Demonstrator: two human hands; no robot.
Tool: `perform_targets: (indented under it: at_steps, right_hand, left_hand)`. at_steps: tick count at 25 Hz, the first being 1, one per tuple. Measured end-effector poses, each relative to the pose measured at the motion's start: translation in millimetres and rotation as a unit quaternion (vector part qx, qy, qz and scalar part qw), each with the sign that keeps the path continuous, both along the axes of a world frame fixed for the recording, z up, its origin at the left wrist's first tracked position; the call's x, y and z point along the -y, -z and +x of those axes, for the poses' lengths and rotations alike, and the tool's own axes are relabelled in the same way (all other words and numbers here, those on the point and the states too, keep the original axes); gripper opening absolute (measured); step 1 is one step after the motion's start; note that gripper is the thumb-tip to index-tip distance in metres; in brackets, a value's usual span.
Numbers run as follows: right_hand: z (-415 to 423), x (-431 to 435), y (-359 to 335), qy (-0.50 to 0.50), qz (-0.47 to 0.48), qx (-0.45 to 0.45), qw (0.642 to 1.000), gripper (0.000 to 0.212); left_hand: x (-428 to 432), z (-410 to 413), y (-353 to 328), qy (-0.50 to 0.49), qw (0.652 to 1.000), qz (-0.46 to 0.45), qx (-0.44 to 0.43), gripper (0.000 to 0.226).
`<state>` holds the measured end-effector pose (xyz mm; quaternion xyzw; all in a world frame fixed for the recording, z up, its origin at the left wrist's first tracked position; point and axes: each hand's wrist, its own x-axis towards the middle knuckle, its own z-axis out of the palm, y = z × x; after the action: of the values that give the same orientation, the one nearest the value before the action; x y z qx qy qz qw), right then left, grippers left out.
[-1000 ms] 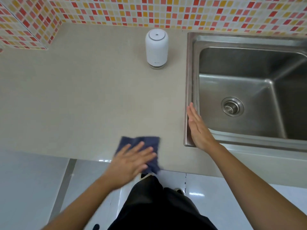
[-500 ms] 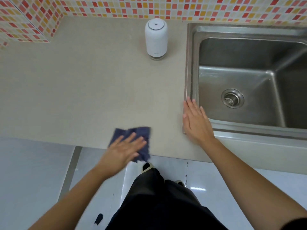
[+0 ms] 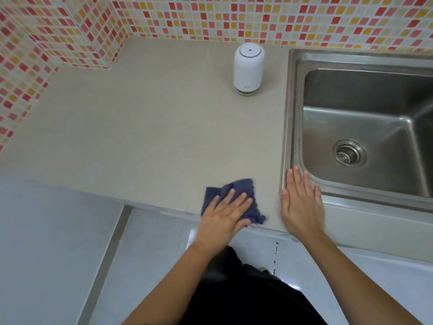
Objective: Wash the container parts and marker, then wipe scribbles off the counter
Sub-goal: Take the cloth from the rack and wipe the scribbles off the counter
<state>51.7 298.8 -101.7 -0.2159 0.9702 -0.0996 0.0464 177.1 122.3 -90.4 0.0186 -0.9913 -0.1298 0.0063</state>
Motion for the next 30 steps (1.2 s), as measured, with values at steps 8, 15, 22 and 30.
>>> perform_targets:
  at_steps: [8,15,22,30]
  right_hand:
    - [3,5,0,0.009,0.005,-0.016,1.0,0.061]
    - [3,7,1,0.015,0.002,-0.021,1.0,0.059]
    - [4,5,4,0.025,0.003,-0.028,0.999,0.057]
    - [1,0,0,0.025,-0.116,0.006,0.993,0.055]
  left_hand:
    - [233,51,-19,-0.484,0.872,0.059,0.036,0.044]
    - [28,-86,-2,-0.036,0.999,0.014,0.013,0.046]
    - [146,-166,4,-0.208,0.976,0.059,0.025,0.048]
    - [43,-197,-5,0.001,0.987,0.158,0.032,0.044]
